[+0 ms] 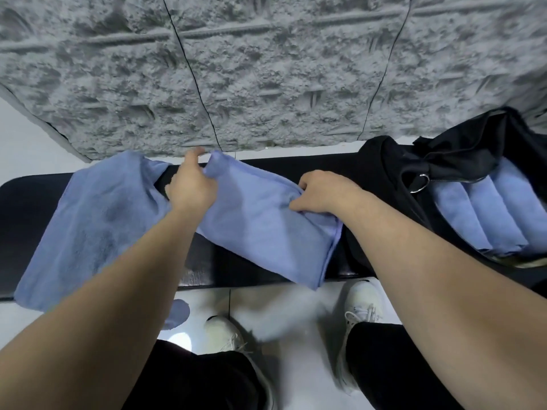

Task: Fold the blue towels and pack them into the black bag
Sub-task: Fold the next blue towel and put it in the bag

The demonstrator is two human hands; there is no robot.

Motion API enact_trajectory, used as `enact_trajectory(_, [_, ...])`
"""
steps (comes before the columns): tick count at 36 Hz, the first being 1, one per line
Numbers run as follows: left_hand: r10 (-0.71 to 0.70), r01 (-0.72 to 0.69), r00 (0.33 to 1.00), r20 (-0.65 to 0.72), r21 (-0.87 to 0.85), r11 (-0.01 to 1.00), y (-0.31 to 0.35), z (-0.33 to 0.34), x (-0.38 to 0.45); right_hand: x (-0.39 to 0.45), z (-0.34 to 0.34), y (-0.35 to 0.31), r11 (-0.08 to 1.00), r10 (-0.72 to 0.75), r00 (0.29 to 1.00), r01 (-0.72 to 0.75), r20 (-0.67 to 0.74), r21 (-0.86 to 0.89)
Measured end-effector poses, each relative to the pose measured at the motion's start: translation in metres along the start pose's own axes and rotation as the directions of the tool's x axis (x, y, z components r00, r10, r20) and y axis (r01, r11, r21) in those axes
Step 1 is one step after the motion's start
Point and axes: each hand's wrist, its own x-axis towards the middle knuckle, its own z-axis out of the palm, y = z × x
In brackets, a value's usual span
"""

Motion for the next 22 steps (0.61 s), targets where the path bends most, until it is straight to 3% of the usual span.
enact_trajectory(8, [0.167, -0.169, 0.984, 0.061, 0.02, 0.985, 0.036, 0.024, 0.036, 0.007, 0.005, 0.003, 0.964, -0.044, 0.999, 0.046, -0.013, 0.261])
enact_trajectory(11, [0.193, -0.192, 0.98, 0.037, -0.033, 0.981, 0.051, 0.028, 0.042, 0.014, 0.008, 0.004, 0.945, -0.025, 1.0, 0.023, 0.003, 0.326])
enact_trajectory(14, [0.196, -0.195, 0.98, -0.034, 0.029, 0.98, 0.059, 0.03, 0.04, 0.019, 0.013, 0.006, 0.928, 0.019, 1.0, -0.021, 0.009, 0.373])
enact_trajectory(17, [0.097, -0.094, 0.99, -0.1, 0.032, 0.995, 0.058, 0.029, 0.028, 0.021, 0.016, 0.006, 0.909, 0.057, 0.998, -0.062, 0.024, 0.411])
enact_trajectory(22, [-0.233, 0.223, 0.97, -0.071, -0.121, 0.967, 0.039, 0.02, 0.0, 0.02, 0.024, 0.005, 0.862, 0.111, 0.993, -0.114, 0.036, 0.495])
